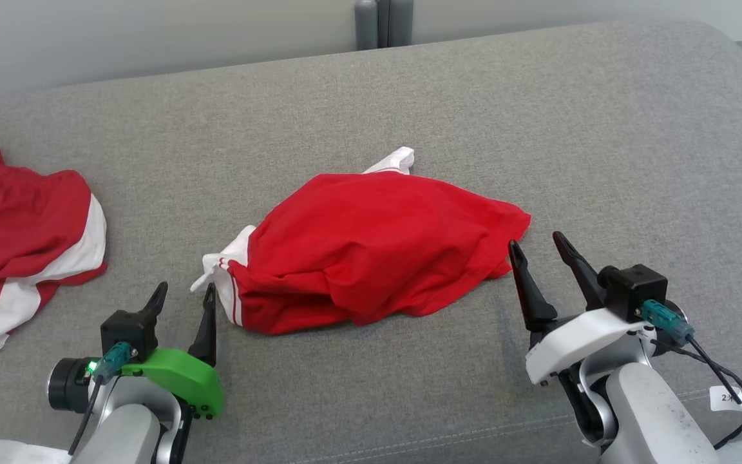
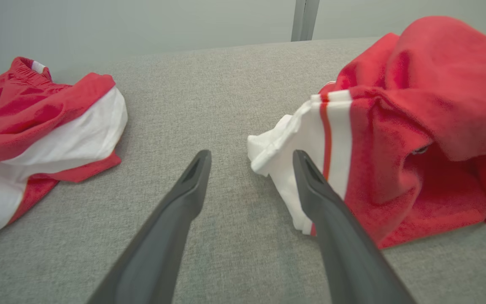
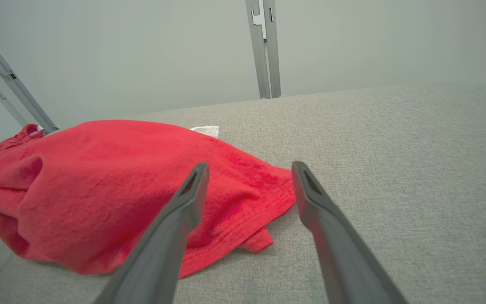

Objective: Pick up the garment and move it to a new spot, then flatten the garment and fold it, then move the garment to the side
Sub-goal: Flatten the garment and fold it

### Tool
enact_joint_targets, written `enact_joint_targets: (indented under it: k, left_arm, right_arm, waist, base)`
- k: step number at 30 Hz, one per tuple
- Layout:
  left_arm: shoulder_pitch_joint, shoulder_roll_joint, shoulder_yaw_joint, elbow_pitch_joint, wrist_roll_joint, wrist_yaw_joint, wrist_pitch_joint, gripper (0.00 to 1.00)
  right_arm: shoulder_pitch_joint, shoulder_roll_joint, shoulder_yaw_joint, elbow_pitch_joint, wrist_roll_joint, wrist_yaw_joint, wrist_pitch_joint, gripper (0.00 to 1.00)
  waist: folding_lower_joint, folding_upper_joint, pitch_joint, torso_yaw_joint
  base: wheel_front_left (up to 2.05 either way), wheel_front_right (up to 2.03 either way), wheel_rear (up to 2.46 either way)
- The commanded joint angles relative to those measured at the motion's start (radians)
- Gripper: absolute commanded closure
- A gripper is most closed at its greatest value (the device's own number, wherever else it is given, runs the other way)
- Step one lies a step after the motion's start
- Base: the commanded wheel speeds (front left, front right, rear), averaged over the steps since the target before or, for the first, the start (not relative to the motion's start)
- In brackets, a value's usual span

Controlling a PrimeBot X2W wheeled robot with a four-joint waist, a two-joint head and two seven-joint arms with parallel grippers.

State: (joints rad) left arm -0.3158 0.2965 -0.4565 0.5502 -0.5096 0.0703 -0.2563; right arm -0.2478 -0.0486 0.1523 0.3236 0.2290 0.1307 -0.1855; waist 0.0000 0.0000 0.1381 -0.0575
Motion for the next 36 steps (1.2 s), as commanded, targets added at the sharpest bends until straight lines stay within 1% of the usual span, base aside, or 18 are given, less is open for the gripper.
enact_joint_targets:
  k: [1,6,8,9,10,11,12,15,19,27,32,36]
  left_arm:
    - [-0.034,-0.001,-0.005,0.023,0.004,-0.011,-0.001,0.0]
    - [-0.07,-0.001,-0.016,0.069,0.017,-0.022,-0.003,0.0]
    - [-0.084,-0.006,-0.022,0.094,0.018,-0.035,-0.004,0.01]
    - [-0.092,-0.008,-0.024,0.104,0.018,-0.038,-0.004,0.34]
    - [-0.1,-0.009,-0.026,0.116,0.019,-0.045,-0.004,0.69]
    - [-0.107,-0.011,-0.029,0.126,0.02,-0.047,-0.004,1.0]
    - [-0.112,-0.013,-0.029,0.133,0.02,-0.05,-0.005,1.0]
    - [-0.121,-0.017,-0.023,0.145,0.024,-0.042,-0.008,1.0]
    - [-0.116,-0.019,-0.021,0.128,0.045,-0.032,-0.009,1.0]
    - [-0.019,-0.022,-0.004,-0.018,0.079,0.006,-0.009,1.0]
    - [0.058,-0.023,-0.029,-0.094,0.094,0.029,-0.006,1.0]
    - [0.121,-0.033,-0.054,-0.156,0.092,0.045,0.02,1.0]
  right_arm:
    - [-0.012,-0.004,0.004,-0.005,-0.004,0.0,-0.002,0.0]
    - [-0.022,-0.004,0.014,-0.005,0.0,0.0,-0.006,0.0]
    - [-0.023,-0.004,0.013,-0.003,0.0,0.0,-0.006,0.0]
    - [-0.023,-0.004,0.01,-0.002,-0.002,0.0,-0.007,0.0]
    - [-0.024,-0.004,0.008,-0.001,-0.003,0.0,-0.008,0.0]
    - [-0.025,-0.004,0.007,-0.001,-0.004,0.0,-0.009,0.0]
    - [-0.025,-0.003,0.005,0.0,-0.005,0.0,-0.009,0.0]
    - [-0.018,-0.004,-0.005,0.001,-0.007,0.0,-0.012,0.0]
    - [-0.006,-0.004,-0.015,0.005,-0.007,0.0,-0.017,0.0]
    - [0.008,-0.004,-0.016,0.014,-0.003,0.0,-0.015,0.0]
    - [0.015,-0.004,-0.026,0.019,-0.009,0.0,-0.013,0.0]
    - [0.015,-0.004,-0.035,0.016,-0.014,0.0,-0.011,0.0]
  waist:
    - [0.0,0.0,0.017,-0.006]
    - [0.0,0.0,0.032,-0.018]
    - [0.0,0.0,0.038,-0.024]
    - [0.0,0.0,0.04,-0.026]
    - [0.0,0.0,0.042,-0.028]
    - [0.0,0.0,0.043,-0.03]
    - [0.0,0.0,0.045,-0.03]
    - [0.0,0.0,0.044,-0.021]
    - [0.0,0.0,0.033,0.015]
    - [0.0,0.0,-0.004,0.121]
    - [0.0,0.0,-0.023,0.18]
    - [0.0,0.0,-0.027,0.204]
  base:
    - [0.0,0.0,0.0]
    - [0.0,0.0,0.0]
    - [0.0,0.0,0.0]
    - [0.0,0.0,0.0]
    - [0.0,0.0,0.0]
    - [0.0,0.0,0.0]
    - [0.0,0.0,0.0]
    - [0.0,0.0,0.0]
    - [0.0,0.0,0.0]
    - [0.0,0.0,0.0]
    - [0.0,0.0,0.0]
    - [0.0,0.0,0.0]
